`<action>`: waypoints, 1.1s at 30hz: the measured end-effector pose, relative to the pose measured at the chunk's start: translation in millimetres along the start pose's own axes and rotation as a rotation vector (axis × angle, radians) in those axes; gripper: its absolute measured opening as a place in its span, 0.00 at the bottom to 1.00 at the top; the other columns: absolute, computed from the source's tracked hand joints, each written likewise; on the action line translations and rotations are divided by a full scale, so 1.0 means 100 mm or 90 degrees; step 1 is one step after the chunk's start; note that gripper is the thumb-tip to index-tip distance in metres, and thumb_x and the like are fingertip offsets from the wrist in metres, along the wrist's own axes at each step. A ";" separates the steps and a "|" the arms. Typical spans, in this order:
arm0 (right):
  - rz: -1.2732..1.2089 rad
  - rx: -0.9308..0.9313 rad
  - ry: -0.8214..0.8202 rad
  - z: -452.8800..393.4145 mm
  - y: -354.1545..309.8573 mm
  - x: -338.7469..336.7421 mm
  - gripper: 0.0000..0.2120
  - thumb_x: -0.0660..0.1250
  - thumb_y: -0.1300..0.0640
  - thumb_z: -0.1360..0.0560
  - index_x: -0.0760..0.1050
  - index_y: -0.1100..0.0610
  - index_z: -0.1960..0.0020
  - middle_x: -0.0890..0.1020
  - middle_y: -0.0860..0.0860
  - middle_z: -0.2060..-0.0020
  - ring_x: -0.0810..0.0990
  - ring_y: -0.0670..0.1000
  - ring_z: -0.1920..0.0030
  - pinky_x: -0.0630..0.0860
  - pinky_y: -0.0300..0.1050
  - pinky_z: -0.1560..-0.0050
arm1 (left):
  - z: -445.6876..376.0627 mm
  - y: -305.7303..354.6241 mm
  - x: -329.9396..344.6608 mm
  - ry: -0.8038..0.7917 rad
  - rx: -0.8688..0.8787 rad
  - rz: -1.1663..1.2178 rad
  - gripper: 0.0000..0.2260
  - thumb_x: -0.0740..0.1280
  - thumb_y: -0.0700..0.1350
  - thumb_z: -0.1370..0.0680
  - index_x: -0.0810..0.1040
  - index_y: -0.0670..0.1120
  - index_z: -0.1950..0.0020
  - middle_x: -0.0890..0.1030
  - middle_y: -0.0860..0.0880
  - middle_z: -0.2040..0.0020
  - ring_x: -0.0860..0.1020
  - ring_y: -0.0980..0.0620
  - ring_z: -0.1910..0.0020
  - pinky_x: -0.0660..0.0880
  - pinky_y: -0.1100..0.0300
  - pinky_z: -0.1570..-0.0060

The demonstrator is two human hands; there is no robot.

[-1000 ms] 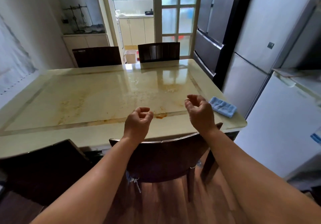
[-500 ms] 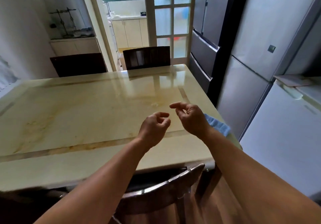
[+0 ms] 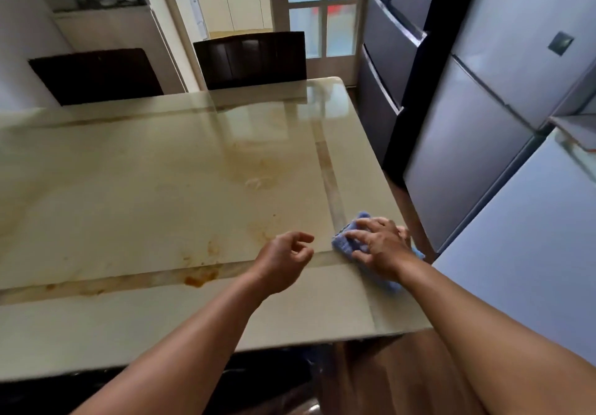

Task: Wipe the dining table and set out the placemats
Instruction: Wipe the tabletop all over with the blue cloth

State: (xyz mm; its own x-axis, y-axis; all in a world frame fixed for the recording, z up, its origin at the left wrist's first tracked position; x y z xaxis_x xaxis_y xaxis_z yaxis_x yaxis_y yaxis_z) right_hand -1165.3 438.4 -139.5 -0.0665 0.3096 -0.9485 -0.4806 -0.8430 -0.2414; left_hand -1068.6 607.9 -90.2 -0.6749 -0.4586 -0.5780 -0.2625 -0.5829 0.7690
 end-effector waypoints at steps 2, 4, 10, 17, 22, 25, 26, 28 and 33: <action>0.005 0.008 -0.023 -0.02 0.14 0.14 0.22 0.57 0.40 0.23 0.61 0.36 0.29 0.57 0.42 0.26 0.52 0.51 0.27 0.53 0.51 0.33 | -0.08 -0.02 0.07 -0.008 -0.008 0.015 0.10 0.65 0.43 0.24 0.78 0.47 0.43 0.79 0.50 0.58 0.75 0.53 0.61 0.75 0.60 0.52; -0.023 0.006 0.020 -0.06 0.18 0.19 0.21 0.56 0.42 0.22 0.62 0.38 0.29 0.59 0.44 0.26 0.56 0.54 0.30 0.55 0.47 0.33 | -0.15 -0.03 0.11 -0.018 -0.015 0.033 0.10 0.65 0.43 0.24 0.78 0.46 0.44 0.78 0.50 0.60 0.75 0.52 0.62 0.76 0.56 0.51; -0.223 -0.016 0.149 -0.07 -0.25 0.21 0.14 0.65 0.58 0.24 0.78 0.52 0.38 0.75 0.54 0.38 0.71 0.61 0.42 0.64 0.41 0.40 | -0.29 -0.06 0.07 -0.001 -0.016 0.060 0.08 0.65 0.42 0.24 0.79 0.46 0.46 0.80 0.49 0.59 0.77 0.51 0.61 0.76 0.56 0.53; -0.045 -0.187 0.026 -0.35 -0.70 0.56 0.24 0.46 0.42 0.20 0.54 0.43 0.25 0.51 0.40 0.24 0.44 0.44 0.24 0.34 0.44 0.29 | -0.45 -0.15 -0.09 0.023 0.007 0.072 0.06 0.65 0.42 0.24 0.79 0.49 0.48 0.83 0.48 0.53 0.81 0.51 0.54 0.77 0.60 0.49; 0.012 -0.108 -0.018 -1.04 -0.54 0.43 0.26 0.45 0.44 0.19 0.45 0.46 0.23 0.43 0.44 0.23 0.39 0.45 0.24 0.36 0.46 0.28 | -0.61 -0.19 -0.24 0.053 0.042 -0.013 0.12 0.64 0.43 0.23 0.77 0.49 0.40 0.81 0.52 0.48 0.77 0.57 0.55 0.71 0.71 0.54; 0.016 -0.058 -0.017 -1.43 -0.46 0.32 0.26 0.44 0.44 0.19 0.43 0.47 0.23 0.42 0.44 0.24 0.39 0.45 0.24 0.37 0.45 0.28 | -0.74 -0.21 -0.38 0.075 0.035 -0.021 0.14 0.63 0.45 0.22 0.75 0.50 0.37 0.80 0.52 0.45 0.77 0.57 0.51 0.72 0.65 0.47; 0.009 -0.046 -0.012 -1.56 -0.44 0.29 0.26 0.44 0.44 0.19 0.43 0.47 0.23 0.42 0.44 0.23 0.39 0.45 0.24 0.38 0.45 0.28 | -0.78 -0.22 -0.43 0.088 0.033 -0.021 0.14 0.63 0.45 0.22 0.74 0.50 0.36 0.80 0.52 0.44 0.77 0.57 0.50 0.72 0.65 0.47; 0.003 -0.024 -0.004 -1.83 -0.42 0.22 0.26 0.44 0.44 0.19 0.43 0.47 0.23 0.42 0.45 0.23 0.40 0.45 0.24 0.39 0.47 0.27 | -0.86 -0.27 -0.54 0.124 0.026 -0.024 0.15 0.63 0.45 0.22 0.73 0.51 0.36 0.80 0.53 0.43 0.76 0.58 0.48 0.70 0.66 0.46; 0.005 0.026 0.015 -2.35 -0.42 0.10 0.25 0.43 0.46 0.19 0.44 0.48 0.23 0.42 0.47 0.23 0.40 0.48 0.24 0.39 0.50 0.27 | -0.87 -0.47 -0.76 0.185 0.018 -0.075 0.16 0.62 0.45 0.22 0.72 0.50 0.34 0.77 0.53 0.37 0.73 0.56 0.38 0.68 0.61 0.36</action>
State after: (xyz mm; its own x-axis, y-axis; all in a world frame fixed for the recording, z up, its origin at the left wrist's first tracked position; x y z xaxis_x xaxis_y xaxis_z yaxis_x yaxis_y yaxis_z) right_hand -940.5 374.1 -187.1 -0.0491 0.2923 -0.9551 -0.5150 -0.8267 -0.2265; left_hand -945.2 611.5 -106.4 -0.4140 -0.5635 -0.7149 -0.3488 -0.6273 0.6963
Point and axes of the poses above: each hand's wrist, its own z-axis away from the middle knuckle, its own x-axis out of the palm, y = z × x, the point moved 6 cm from there along -z, towards the middle knuckle
